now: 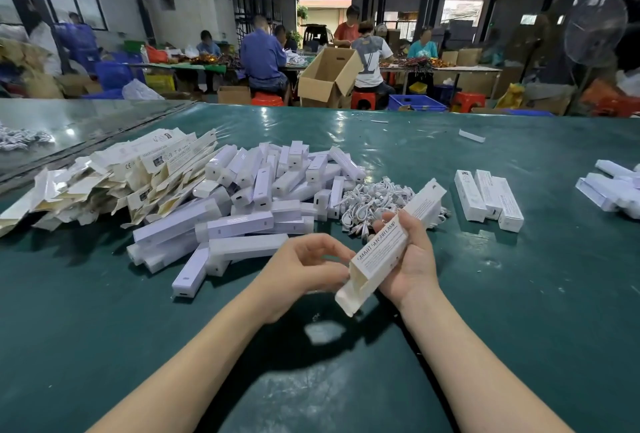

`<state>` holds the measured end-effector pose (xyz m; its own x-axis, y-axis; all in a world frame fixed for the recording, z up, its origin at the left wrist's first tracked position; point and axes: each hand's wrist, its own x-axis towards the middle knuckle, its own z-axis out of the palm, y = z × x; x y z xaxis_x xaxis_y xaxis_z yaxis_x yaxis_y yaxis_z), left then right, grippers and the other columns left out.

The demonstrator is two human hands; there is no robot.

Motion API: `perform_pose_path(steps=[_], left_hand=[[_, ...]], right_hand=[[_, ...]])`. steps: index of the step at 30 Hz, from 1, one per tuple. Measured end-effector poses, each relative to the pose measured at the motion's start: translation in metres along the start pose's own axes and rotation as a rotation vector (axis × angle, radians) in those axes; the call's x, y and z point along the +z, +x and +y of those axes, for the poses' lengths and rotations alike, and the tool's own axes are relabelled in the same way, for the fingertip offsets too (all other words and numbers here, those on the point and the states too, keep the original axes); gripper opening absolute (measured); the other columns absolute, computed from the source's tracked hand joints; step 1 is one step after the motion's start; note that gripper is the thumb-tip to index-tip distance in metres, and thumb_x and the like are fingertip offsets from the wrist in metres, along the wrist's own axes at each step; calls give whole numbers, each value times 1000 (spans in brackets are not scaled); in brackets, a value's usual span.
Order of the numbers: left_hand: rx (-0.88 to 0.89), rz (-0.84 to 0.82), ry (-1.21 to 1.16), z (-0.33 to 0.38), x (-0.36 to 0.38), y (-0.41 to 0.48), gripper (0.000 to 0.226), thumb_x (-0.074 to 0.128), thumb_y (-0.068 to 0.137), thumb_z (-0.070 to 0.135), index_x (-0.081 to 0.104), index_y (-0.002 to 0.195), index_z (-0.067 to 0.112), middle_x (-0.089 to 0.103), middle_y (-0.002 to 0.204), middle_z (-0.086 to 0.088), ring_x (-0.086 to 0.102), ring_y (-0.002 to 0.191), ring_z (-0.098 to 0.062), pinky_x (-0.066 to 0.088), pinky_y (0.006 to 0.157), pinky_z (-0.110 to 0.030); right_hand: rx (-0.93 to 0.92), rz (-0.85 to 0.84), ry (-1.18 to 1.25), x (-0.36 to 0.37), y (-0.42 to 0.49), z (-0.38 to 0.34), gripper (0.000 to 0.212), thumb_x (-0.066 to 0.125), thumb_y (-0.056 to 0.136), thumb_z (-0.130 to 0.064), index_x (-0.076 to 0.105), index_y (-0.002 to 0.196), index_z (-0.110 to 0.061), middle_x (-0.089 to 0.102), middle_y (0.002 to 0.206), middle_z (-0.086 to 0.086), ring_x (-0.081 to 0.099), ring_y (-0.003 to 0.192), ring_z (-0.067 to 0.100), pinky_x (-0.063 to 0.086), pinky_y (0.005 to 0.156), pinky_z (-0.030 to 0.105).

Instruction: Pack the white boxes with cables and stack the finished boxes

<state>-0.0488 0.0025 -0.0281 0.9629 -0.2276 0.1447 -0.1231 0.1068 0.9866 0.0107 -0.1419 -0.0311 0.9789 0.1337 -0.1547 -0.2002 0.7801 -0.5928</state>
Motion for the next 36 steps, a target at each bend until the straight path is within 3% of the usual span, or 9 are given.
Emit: perform_pose_path(steps=[5, 9, 14, 17, 20, 25, 30, 32, 36], left_hand=[[87, 24, 295, -7, 17, -3, 22, 69, 75, -6, 63, 72, 15, 66, 68, 9, 60, 63, -6, 48, 61, -15], [258, 96, 522, -7, 21, -6, 21, 71, 72, 4, 59, 70, 21, 63, 67, 15, 58, 61, 0, 43, 57, -11], [476, 206, 888, -8, 14, -7, 11, 56, 67, 29, 57, 66, 18, 52, 67, 12, 51, 59, 1, 50, 55, -24], [484, 202, 945, -7, 14, -6, 6, 52, 67, 29, 55, 69, 24, 50, 67, 13, 49, 59, 1, 49, 55, -25], [472, 200, 989, -7, 13, -5, 7, 54, 68, 15, 60, 68, 11, 55, 71, 4, 50, 61, -9, 49, 57, -32], [436, 93, 1037, -7, 8, -4, 13, 60, 71, 4, 55, 63, 12, 47, 70, 6, 47, 63, -13, 47, 60, -33], [409, -4, 956, -2, 2, -6, 8, 68, 65, 15, 64, 71, 12, 56, 74, 9, 51, 68, -4, 48, 62, -21], [399, -37, 974, -1, -1, -6, 22, 73, 62, 22, 66, 80, 12, 59, 81, 9, 53, 74, -4, 47, 65, -17], [489, 85, 1014, -2, 4, -6, 17, 77, 64, 12, 62, 71, 11, 57, 72, 8, 49, 67, -4, 39, 58, -15]], right_hand=[[-17, 65, -173, 7, -3, 5, 19, 61, 82, -34, 53, 79, -17, 43, 56, -4, 41, 40, 6, 36, 40, 18], [-137, 168, -384, 10, -4, 9, 16, 65, 81, -16, 51, 76, -12, 43, 52, -2, 39, 45, 11, 34, 49, 24], [-64, 137, -313, 15, -8, 5, 16, 41, 89, -3, 49, 76, -2, 50, 61, 14, 56, 38, 17, 47, 37, 25], [31, 101, -245, 16, -9, 4, 24, 38, 91, -1, 50, 70, 2, 56, 64, 17, 61, 47, 20, 52, 42, 27], [97, 112, -190, 14, -6, 4, 26, 39, 91, -5, 54, 73, 7, 56, 67, 15, 57, 60, 23, 53, 48, 29], [110, 124, -189, 15, -5, 9, 21, 41, 90, -2, 50, 72, 3, 50, 63, 12, 50, 53, 20, 51, 43, 23], [99, 160, -174, 15, -4, 8, 19, 42, 90, -2, 50, 73, 2, 49, 65, 11, 47, 55, 20, 47, 41, 19], [92, 193, -118, 15, -4, 4, 20, 43, 91, -5, 50, 73, 0, 50, 67, 11, 48, 59, 20, 48, 40, 20], [90, 185, -56, 17, -6, 5, 20, 43, 91, -5, 49, 72, -2, 50, 62, 11, 49, 55, 19, 49, 42, 21]])
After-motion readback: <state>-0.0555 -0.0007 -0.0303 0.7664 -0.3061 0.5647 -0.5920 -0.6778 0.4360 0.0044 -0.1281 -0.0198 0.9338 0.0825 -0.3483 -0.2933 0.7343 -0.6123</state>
